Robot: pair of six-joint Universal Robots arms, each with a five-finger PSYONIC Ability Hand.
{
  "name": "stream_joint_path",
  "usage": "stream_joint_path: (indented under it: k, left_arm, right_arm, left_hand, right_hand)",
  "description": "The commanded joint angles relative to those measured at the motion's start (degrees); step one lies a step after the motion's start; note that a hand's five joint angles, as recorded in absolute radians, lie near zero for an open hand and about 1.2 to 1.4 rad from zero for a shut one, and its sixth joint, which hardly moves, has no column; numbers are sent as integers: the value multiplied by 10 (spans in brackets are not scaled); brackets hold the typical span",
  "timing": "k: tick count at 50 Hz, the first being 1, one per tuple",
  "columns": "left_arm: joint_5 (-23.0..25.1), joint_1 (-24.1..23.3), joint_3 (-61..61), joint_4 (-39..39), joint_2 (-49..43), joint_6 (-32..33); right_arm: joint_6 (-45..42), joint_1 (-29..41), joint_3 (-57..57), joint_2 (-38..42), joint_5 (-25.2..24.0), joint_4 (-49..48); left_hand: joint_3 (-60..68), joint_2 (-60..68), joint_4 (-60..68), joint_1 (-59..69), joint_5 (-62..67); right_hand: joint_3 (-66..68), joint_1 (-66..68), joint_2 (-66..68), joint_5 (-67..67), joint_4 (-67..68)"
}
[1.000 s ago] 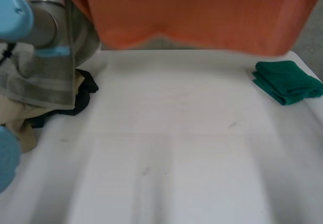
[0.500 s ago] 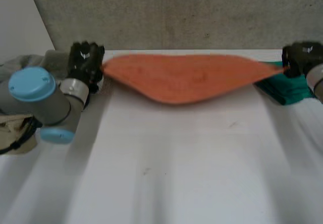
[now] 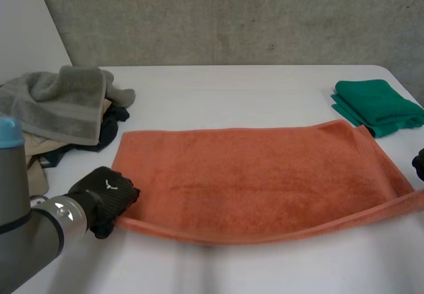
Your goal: Fold the laundry.
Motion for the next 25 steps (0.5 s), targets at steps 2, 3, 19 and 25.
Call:
stream_joint_path:
  k: [2, 3, 19, 25]
  left_arm:
    - [-15, -4, 101, 85, -89, -10]
    - [-20, -8, 134, 104, -115, -9]
    - [-82, -23, 477, 130, -374, -24]
    - [-84, -31, 542, 136, -427, -20]
  right_arm:
    - [97, 40, -26, 56, 4, -141]
    - [123, 49, -35, 67, 3, -170]
    - [252, 127, -131, 194, 54, -466]
    - [247, 154, -181, 244, 104, -491]
  left_hand:
    - [121, 113, 113, 135, 138]
    - [121, 113, 113, 135, 138]
    - [121, 113, 113, 135, 138]
    - [-318, -327, -327, -304, -302]
  right_hand:
    - [116, 149, 122, 128, 112]
    - [116, 149, 122, 128, 112]
    - [116, 149, 122, 128, 112]
    - [-584, -551, -578, -572, -588]
